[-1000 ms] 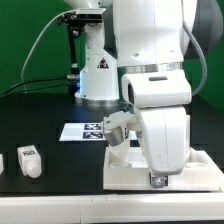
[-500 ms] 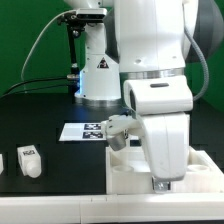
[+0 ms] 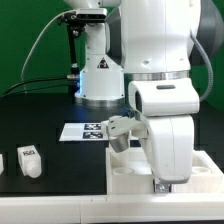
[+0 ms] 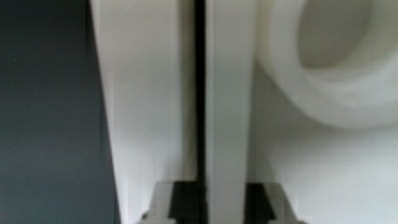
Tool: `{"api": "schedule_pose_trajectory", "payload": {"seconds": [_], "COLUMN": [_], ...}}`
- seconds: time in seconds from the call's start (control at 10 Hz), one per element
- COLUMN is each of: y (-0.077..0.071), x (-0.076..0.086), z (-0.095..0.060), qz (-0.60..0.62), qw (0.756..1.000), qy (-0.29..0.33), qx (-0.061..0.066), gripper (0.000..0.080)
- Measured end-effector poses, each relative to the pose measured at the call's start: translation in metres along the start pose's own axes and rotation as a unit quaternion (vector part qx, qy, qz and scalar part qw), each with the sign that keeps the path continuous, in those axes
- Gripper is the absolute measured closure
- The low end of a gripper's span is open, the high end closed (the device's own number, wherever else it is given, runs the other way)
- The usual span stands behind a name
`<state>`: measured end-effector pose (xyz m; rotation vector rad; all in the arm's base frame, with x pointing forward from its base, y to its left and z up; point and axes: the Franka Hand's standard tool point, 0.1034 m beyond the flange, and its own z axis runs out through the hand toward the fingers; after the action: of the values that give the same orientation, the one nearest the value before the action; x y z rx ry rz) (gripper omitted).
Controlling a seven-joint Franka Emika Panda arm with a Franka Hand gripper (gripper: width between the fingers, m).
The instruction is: Assemble square table
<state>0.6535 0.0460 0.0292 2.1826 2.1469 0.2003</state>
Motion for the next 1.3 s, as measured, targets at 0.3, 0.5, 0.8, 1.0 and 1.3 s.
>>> {"api": "schedule_pose_trajectory", "payload": {"seconds": [0.3,0.5,0.8,1.0,1.3], "y": [0.007,0.009,0.005,0.005,-0.042], "x": [0.002,-0.003,-0.004,-0.006,-0.019], "z": [-0.017,-0.045,-0.045,-0.046,-0.096], "qz": [0.032,0.086,0.204,0.275,0.396], "qw": [0.999,0.996,0.979,0.961,0.918], "qy": [-0.001,-0.003,-0.001,0.001,-0.027], "qx": [-0.009,-0.023,-0.021,-0.02,0.024], "gripper": [0.0378,0.0248,0.0155,0.0151,0.0151]}}
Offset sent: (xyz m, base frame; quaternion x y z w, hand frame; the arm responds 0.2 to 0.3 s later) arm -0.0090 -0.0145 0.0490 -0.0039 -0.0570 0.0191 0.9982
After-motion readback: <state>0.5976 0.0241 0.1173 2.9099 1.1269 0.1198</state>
